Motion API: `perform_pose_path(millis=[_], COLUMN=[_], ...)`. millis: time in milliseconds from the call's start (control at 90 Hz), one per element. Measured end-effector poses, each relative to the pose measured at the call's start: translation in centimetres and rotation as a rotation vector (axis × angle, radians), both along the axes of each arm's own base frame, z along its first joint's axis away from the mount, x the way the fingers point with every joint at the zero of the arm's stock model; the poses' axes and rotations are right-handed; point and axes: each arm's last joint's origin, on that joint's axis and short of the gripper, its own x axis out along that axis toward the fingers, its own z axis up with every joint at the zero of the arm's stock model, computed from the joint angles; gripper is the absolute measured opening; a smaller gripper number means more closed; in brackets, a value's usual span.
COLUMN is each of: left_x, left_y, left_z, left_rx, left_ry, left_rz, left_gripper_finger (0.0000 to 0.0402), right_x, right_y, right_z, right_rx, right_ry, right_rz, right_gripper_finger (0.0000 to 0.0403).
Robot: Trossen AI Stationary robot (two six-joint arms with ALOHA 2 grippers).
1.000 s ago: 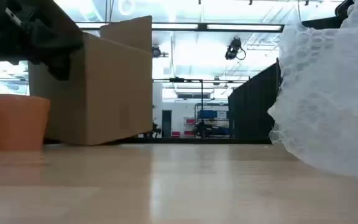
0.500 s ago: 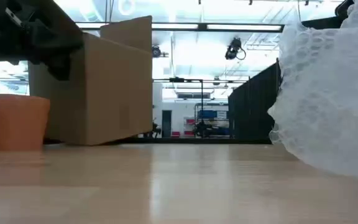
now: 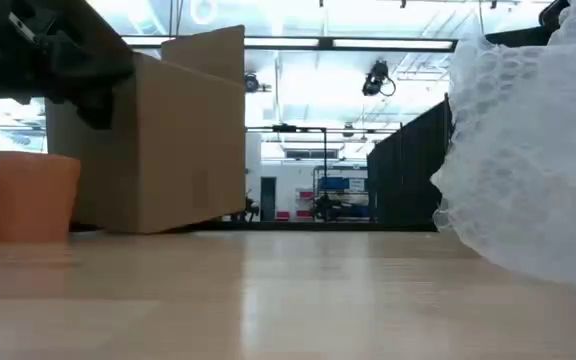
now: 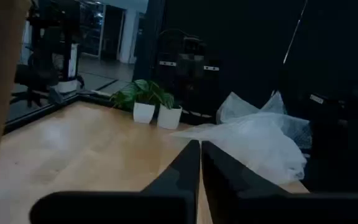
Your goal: Wrap mug
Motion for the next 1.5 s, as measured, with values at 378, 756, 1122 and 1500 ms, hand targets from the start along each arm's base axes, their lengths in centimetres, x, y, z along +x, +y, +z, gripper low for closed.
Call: perform_pose_path(millis=[378, 756, 1122, 1500], left_x=[0.0, 0.0, -0.5, -0.7], left_y=[0.0, 0.0, 0.3, 0.1], left_z=[0.0, 0.0, 2.4, 5.4], left_rx=[0.0, 0.0, 0.038, -0.012], left_ry=[0.0, 0.0, -0.248, -0.41], left_rz=[0.0, 0.0, 0.109, 0.046], left_gripper_finger=[0.0, 0.0, 0.0, 0.0], right_x=[0.0, 0.0, 0.0, 0.0], right_y=[0.0, 0.0, 0.0, 0.0], right_z=[0.0, 0.0, 0.0, 0.0], right_rx=[0.0, 0.0, 0.0, 0.0], right_ry=[0.0, 0.0, 0.0, -0.002], right_rz=[0.0, 0.0, 0.0, 0.0], right_gripper_finger=[0.0006, 0.0006, 0.0006, 0.0006])
